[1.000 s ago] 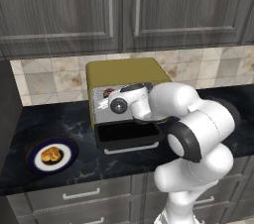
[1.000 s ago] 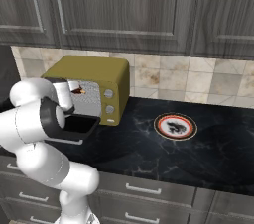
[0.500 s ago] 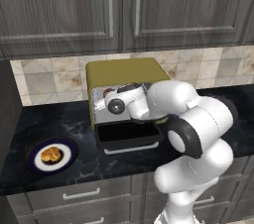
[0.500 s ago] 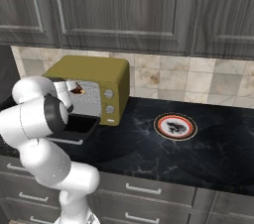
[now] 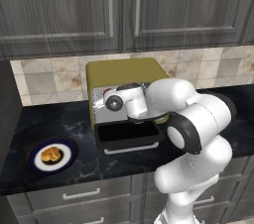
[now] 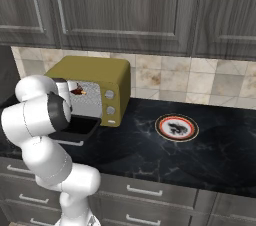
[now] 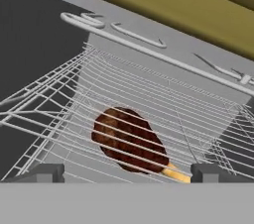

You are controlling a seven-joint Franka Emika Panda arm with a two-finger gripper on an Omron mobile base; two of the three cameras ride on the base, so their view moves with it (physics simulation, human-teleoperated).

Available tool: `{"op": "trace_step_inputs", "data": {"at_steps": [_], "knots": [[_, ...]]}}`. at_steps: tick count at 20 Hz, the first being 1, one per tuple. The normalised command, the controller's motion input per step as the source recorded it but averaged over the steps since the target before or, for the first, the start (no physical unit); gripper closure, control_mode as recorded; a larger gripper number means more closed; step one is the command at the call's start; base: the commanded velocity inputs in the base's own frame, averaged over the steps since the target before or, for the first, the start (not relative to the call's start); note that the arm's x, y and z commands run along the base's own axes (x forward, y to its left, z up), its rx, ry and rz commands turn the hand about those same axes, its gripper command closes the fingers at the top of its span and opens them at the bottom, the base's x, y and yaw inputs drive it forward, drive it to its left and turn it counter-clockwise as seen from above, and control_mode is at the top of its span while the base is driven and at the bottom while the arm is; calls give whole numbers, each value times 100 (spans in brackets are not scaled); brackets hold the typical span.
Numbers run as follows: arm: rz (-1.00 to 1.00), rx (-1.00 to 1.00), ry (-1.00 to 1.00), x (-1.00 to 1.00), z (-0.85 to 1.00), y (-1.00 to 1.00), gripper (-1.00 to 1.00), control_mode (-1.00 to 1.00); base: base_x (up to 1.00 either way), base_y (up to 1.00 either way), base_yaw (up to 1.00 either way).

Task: Open the toaster oven door. Place the bread on the top rack in the toaster oven and place the steak on the bottom rack.

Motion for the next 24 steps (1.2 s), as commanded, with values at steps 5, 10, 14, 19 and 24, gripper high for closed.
{"op": "trace_step_inputs", "data": {"at_steps": [5, 10, 14, 19, 24], "knots": [[19, 0, 0, 37, -17, -29, -100, -100, 0, 0, 0], [12, -4, 0, 50, -18, -11, -100, -100, 0, 0, 0], [2, -9, -1, 57, -13, 2, -100, -100, 0, 0, 0], [0, -9, -2, 51, -4, 6, -100, -100, 0, 0, 0], [-13, -18, 0, 48, -16, 9, -100, -100, 0, 0, 0]]}}
